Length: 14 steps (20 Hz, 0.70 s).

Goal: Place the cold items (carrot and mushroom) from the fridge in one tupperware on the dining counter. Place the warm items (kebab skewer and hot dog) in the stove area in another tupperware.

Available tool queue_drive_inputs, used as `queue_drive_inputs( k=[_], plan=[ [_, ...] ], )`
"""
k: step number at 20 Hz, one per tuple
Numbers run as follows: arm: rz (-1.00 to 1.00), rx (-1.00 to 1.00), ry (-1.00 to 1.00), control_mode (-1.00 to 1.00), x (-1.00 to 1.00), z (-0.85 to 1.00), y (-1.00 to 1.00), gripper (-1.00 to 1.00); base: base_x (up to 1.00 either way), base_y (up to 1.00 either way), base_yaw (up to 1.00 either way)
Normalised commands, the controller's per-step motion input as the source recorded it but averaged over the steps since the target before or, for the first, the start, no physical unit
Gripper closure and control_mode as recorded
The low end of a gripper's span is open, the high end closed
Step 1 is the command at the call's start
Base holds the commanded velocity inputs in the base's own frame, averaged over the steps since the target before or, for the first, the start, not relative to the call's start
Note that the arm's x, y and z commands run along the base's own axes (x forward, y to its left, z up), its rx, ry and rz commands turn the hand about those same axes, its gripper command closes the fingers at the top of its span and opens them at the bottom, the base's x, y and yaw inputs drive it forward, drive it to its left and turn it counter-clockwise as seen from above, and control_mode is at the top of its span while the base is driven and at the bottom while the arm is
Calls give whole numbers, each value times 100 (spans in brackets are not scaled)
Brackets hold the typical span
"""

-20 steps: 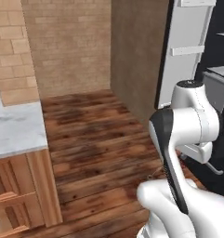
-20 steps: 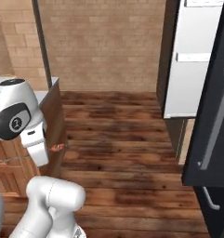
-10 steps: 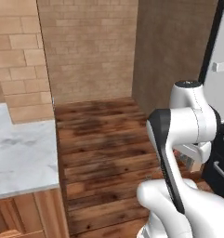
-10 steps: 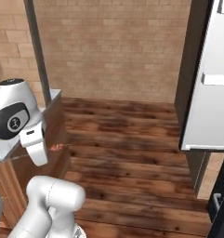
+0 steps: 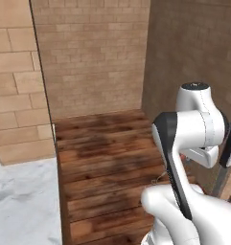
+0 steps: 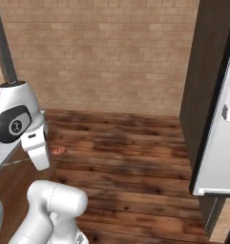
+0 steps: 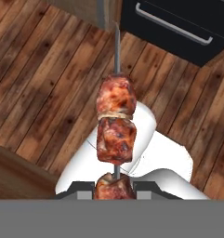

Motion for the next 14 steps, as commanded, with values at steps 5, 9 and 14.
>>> queue_drive_inputs(
  k=[5, 9, 14],
  plan=[
    [0, 0, 0, 100, 0, 0, 0, 100, 100, 0, -1],
    [0, 0, 0, 100, 0, 0, 0, 100, 100, 4, -1],
    [0, 0, 0, 100, 0, 0, 0, 100, 100, 26, -7]
  ],
)
